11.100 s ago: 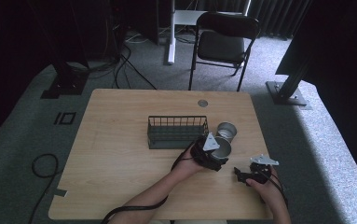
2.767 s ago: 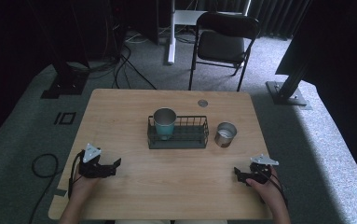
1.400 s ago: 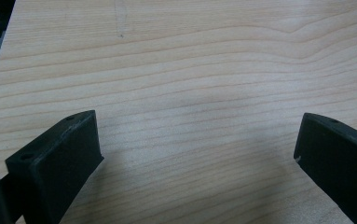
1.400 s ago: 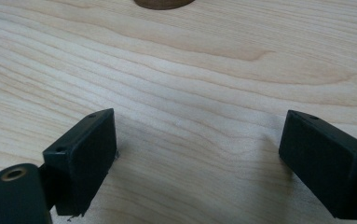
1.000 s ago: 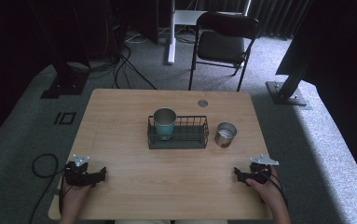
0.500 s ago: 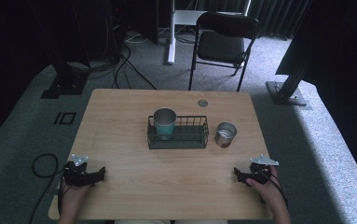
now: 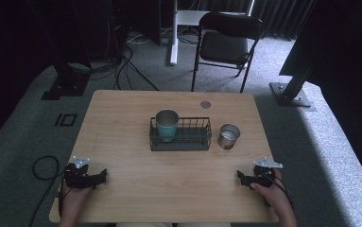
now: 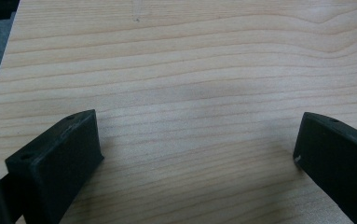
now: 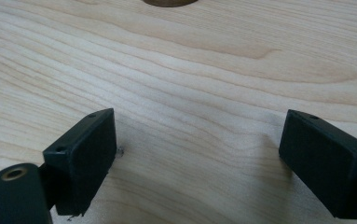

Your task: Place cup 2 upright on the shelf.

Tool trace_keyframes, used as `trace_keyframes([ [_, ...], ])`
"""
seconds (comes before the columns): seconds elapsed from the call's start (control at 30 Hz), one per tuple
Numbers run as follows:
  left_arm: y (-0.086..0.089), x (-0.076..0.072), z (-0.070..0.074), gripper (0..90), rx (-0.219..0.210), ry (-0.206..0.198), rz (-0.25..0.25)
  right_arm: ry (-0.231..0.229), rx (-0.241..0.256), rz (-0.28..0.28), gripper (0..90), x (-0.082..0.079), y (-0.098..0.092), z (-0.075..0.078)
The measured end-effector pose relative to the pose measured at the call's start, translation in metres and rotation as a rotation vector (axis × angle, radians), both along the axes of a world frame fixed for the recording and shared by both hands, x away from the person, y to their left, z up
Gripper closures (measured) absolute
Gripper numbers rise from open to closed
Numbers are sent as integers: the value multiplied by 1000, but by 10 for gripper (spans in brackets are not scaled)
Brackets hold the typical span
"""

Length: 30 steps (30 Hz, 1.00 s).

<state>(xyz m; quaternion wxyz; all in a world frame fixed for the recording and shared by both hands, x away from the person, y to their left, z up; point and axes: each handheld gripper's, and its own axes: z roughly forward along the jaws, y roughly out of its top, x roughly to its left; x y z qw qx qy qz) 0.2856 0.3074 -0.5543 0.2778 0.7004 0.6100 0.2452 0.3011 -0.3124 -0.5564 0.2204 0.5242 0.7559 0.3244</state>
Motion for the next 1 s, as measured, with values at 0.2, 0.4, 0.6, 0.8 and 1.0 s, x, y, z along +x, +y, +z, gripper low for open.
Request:
trace_keyframes([
  [0.2,0,0,0,12,0,0,-6,0,0,1,108,0,0,0],
  [0.4,0,0,0,11,0,0,-8,-2,11,22,108,-1,2,0],
  [0.6,0,0,0,12,2,1,-8,0,24,12,128,2,4,2],
  [0.8,0,0,0,12,2,0,-8,-14,44,24,126,5,8,5],
  [1.0,0,0,0,12,2,1,-9,-36,51,29,123,9,12,10],
])
